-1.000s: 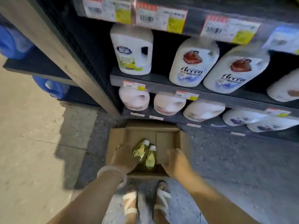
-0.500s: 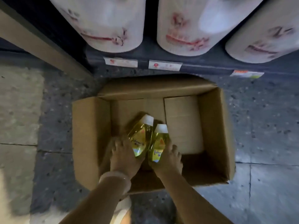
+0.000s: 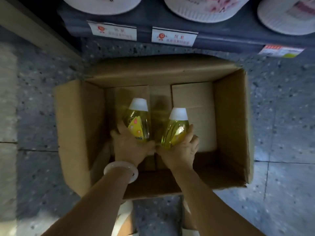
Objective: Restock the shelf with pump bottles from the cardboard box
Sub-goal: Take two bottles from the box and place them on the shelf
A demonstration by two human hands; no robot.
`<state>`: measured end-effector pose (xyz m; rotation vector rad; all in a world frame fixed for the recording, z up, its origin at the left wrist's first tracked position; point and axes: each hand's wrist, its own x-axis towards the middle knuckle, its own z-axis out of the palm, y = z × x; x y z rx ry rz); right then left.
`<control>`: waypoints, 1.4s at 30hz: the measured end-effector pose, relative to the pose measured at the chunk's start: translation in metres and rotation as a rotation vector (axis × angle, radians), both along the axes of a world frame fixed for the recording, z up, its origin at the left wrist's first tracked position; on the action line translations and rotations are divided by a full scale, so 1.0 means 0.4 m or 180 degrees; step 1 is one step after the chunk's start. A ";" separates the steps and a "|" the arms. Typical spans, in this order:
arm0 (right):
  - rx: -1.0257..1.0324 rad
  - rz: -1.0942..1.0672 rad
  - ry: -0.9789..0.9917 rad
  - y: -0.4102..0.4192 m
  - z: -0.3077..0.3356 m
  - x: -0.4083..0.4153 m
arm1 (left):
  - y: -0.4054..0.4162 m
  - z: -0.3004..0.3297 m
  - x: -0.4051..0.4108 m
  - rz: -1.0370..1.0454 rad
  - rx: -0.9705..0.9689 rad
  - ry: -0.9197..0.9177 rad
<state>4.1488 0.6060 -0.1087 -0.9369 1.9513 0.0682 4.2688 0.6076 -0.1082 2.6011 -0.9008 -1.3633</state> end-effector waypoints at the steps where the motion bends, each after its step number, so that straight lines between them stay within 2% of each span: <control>1: -0.0142 -0.0038 -0.0035 -0.013 0.038 -0.007 | -0.007 0.035 0.003 0.0012 -0.0097 0.0029; 7: -0.0940 -0.0197 -0.0078 -0.095 0.366 -0.043 | -0.085 0.339 -0.014 -0.0027 -0.0772 0.0037; 13: -0.1434 -0.0515 -0.0169 -0.123 0.797 -0.085 | -0.136 0.780 -0.059 -0.0059 -0.1271 0.0186; 21: -0.2069 -0.0853 -0.0106 -0.086 1.371 -0.155 | -0.145 1.408 -0.124 -0.0423 -0.2328 0.0216; 23: -0.2384 -0.0941 -0.0103 -0.078 1.510 -0.180 | -0.150 1.532 -0.150 -0.0484 -0.2619 0.0231; 27: -0.2975 -0.1115 -0.0160 -0.085 1.748 -0.267 | -0.183 1.773 -0.240 -0.0768 -0.2815 0.0410; 29: -0.3175 -0.1150 -0.0150 -0.089 1.849 -0.331 | -0.193 1.888 -0.301 -0.0946 -0.3252 0.0384; 31: -0.3428 -0.1234 -0.0113 -0.089 1.938 -0.404 | -0.199 1.993 -0.367 -0.1085 -0.3642 0.0359; 33: -0.3723 -0.1316 -0.0068 -0.083 2.010 -0.486 | -0.205 2.063 -0.444 -0.1249 -0.3780 0.0409; 38: -0.3999 -0.1383 -0.0016 -0.066 2.125 -0.737 | -0.195 2.177 -0.678 -0.1348 -0.3849 0.0723; 42: -0.4063 -0.1309 0.0028 -0.065 2.176 -0.973 | -0.174 2.222 -0.903 -0.1137 -0.3799 0.0874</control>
